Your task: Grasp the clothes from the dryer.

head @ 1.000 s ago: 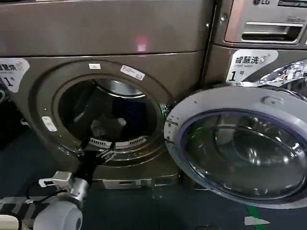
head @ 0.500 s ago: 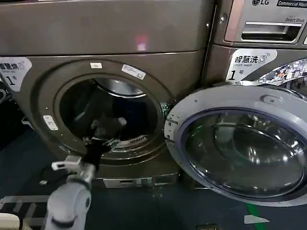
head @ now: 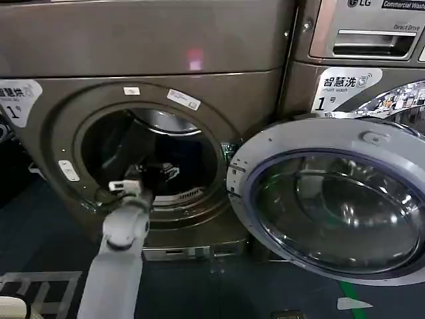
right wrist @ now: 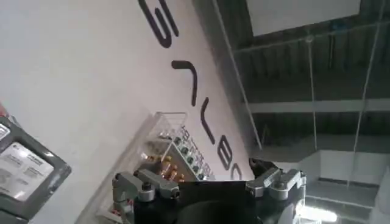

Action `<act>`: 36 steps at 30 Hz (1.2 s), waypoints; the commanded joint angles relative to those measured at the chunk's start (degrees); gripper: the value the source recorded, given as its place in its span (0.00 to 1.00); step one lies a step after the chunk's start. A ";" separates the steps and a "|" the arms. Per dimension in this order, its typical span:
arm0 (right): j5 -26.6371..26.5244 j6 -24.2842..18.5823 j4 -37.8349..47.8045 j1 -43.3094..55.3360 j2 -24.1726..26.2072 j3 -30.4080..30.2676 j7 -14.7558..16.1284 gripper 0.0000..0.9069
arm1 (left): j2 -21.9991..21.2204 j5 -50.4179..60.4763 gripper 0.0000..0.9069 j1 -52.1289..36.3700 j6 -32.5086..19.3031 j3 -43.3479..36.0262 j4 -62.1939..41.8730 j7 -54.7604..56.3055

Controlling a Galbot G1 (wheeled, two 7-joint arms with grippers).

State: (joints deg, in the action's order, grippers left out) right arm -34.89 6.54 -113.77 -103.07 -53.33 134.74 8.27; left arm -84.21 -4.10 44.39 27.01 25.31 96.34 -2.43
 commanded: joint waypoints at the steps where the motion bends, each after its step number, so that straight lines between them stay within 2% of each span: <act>1: -0.29 -0.01 -0.48 -0.03 0.25 -0.16 -0.01 1.00 | -0.23 1.52 1.00 -13.27 -1.20 -1.34 -17.86 0.23; 9: -0.37 -0.06 -1.12 0.82 0.21 -1.35 0.06 1.00 | -1.20 2.46 1.00 -22.73 -2.55 -3.30 -30.58 1.00; 22: -0.29 -0.36 -0.81 1.82 0.62 -2.36 0.26 1.00 | -3.14 6.04 1.00 -33.13 -5.84 -4.49 -50.81 -0.54; 25: -0.24 -0.54 -0.47 1.89 0.64 -2.48 0.35 1.00 | -2.56 8.16 1.00 -35.78 -5.84 -6.33 -57.24 -5.35; 29: -0.11 -0.60 -0.36 2.32 0.86 -3.11 0.39 1.00 | -0.86 9.66 1.00 -38.00 -4.99 -10.35 -58.90 -18.17; 32: -0.06 -0.57 -0.47 2.65 0.97 -3.55 0.42 1.00 | -0.21 11.91 1.00 -41.04 -3.31 -13.30 -62.36 -22.96; 36: -0.02 -0.64 -0.20 2.66 0.90 -3.53 0.51 1.00 | 0.58 16.68 1.00 -45.33 -6.02 -16.94 -67.41 -31.47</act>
State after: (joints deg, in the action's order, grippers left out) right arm -34.94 5.94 -114.05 -100.49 -52.44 131.44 8.77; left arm -84.59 6.54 6.67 22.45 14.41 39.58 -18.40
